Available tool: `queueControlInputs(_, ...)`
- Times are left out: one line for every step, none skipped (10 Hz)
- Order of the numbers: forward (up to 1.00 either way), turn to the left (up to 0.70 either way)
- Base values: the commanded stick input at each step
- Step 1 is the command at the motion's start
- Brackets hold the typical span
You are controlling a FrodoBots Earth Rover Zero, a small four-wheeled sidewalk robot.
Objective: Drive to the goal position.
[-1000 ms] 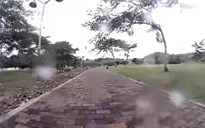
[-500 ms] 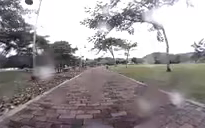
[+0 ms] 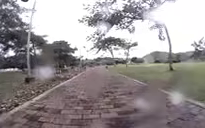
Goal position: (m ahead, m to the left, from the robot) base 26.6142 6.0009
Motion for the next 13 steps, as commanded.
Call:
queueControlInputs(0.70,0.00)
queueControlInputs(0.70,0.00)
queueControlInputs(0.70,0.00)
queueControlInputs(0.70,0.00)
queueControlInputs(0.70,0.00)
queueControlInputs(0.70,0.00)
queueControlInputs(0.70,0.00)
queueControlInputs(0.70,0.00)
queueControlInputs(0.70,0.00)
queueControlInputs(0.70,0.00)
queueControlInputs(0.70,0.00)
queueControlInputs(0.70,0.00)
queueControlInputs(0.70,0.00)
